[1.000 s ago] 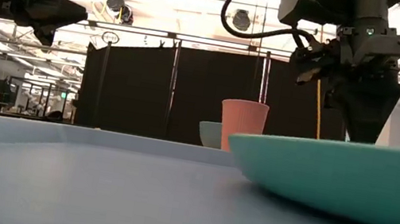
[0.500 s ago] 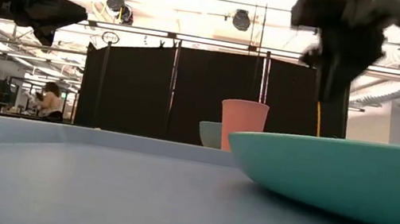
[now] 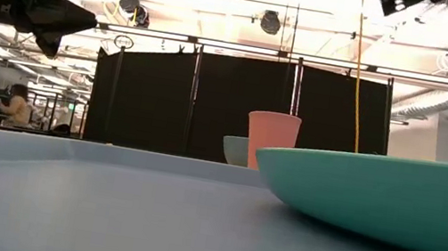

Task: Set up tray
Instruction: Put the blue bowl on top of the green plate

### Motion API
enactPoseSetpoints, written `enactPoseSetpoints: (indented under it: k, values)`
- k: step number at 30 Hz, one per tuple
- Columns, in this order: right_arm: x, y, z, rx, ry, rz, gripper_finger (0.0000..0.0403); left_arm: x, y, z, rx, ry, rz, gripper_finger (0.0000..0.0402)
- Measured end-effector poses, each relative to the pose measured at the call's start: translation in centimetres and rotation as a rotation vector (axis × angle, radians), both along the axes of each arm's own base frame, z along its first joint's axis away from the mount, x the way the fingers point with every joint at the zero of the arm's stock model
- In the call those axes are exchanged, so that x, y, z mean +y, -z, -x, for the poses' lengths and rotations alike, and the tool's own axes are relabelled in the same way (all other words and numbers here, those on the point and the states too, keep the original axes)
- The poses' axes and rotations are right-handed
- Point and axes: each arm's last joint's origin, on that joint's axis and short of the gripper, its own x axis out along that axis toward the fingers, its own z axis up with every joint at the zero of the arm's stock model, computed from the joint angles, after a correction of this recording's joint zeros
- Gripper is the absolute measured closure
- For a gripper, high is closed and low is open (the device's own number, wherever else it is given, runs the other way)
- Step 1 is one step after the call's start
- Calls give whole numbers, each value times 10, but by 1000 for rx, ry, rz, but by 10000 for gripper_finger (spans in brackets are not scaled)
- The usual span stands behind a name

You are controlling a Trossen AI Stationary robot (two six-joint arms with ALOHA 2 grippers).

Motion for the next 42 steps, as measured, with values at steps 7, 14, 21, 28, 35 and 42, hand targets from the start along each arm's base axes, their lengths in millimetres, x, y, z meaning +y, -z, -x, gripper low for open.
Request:
enactPoseSetpoints:
  k: [7, 14, 21, 28, 35, 42]
  values:
    - [-5, 45, 28, -129, 1, -98, 402, 0, 1, 0, 4, 1, 50, 346]
    - [-9, 83, 35, -89, 92, -94, 403, 4, -1, 1, -36, -123, 135, 346]
    - [-10, 114, 35, -142, 110, -63, 403, 11, -7, -8, -61, -281, 122, 391]
    - [-10, 125, 36, -176, 104, -58, 403, 33, -50, -40, 88, -429, 107, 396]
    - [-10, 125, 36, -176, 103, -57, 403, 84, -107, -114, 365, -468, 64, 391]
    - [-10, 123, 36, -188, 103, -60, 403, 157, -138, -188, 524, -412, 115, 381]
